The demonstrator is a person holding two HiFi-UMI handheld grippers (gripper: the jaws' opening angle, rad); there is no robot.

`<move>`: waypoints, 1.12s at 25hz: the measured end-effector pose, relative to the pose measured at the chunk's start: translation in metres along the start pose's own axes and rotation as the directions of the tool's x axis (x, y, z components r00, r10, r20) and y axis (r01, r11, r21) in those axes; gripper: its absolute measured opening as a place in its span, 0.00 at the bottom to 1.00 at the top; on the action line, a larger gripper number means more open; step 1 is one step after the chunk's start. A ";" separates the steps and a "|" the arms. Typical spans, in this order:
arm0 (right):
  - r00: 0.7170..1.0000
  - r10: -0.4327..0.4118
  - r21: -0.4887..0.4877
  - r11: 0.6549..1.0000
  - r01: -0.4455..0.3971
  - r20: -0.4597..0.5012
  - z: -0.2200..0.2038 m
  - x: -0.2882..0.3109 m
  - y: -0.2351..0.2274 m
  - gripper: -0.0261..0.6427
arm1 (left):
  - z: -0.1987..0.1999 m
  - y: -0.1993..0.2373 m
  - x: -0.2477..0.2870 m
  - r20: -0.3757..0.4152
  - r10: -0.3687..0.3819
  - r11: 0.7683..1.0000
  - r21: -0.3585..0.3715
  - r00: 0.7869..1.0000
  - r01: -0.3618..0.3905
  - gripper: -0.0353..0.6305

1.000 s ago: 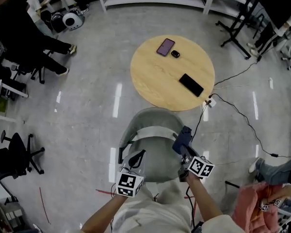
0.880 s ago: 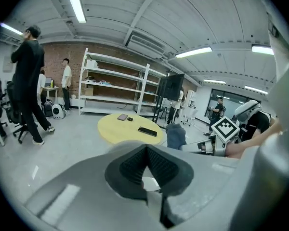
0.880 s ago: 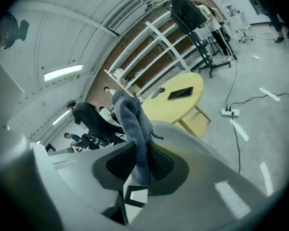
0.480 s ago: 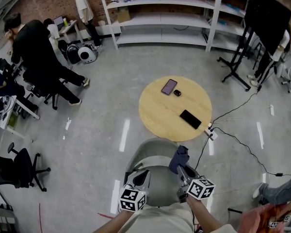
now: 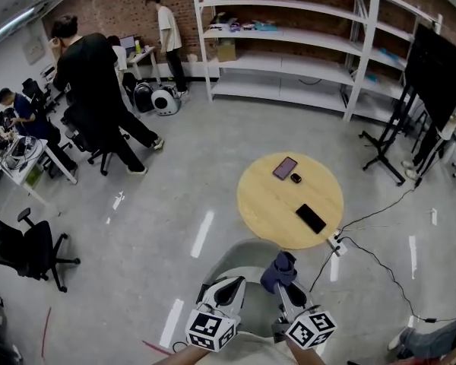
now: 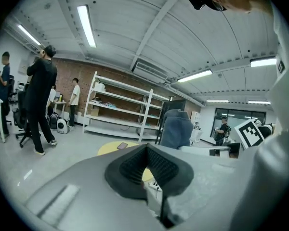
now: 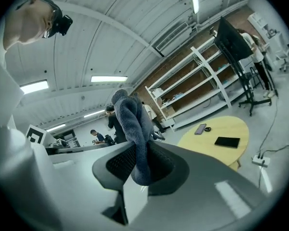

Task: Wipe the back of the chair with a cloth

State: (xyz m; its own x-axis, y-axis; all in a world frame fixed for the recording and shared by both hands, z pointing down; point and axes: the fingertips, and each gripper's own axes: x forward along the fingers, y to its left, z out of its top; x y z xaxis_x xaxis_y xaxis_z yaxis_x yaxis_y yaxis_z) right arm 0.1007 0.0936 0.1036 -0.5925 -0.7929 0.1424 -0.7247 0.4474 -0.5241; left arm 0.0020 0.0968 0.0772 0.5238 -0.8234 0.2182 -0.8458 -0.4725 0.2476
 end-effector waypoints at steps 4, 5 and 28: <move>0.998 0.057 0.023 0.998 -0.056 -0.023 0.004 -0.004 0.027 0.16 | 0.003 -0.007 -0.013 0.003 -0.014 1.000 0.008 1.000 0.014 0.05; 0.997 0.075 0.022 0.997 -0.074 -0.032 0.005 -0.004 0.030 0.16 | 0.004 -0.008 -0.014 0.002 -0.015 1.000 0.010 1.000 0.015 0.05; 0.987 0.083 -0.066 0.994 -0.092 -0.136 0.025 0.008 0.015 0.16 | 0.010 -0.011 0.014 -0.022 -0.079 0.996 0.026 0.997 0.080 0.05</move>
State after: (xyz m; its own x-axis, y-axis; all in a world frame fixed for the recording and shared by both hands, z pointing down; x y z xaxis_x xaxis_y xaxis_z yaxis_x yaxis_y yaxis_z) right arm 0.0940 0.0831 0.0761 -0.6929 -0.6892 0.2117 -0.6883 0.5449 -0.4789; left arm 0.0174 0.0870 0.0679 0.5911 -0.7765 0.2184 -0.8038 -0.5445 0.2398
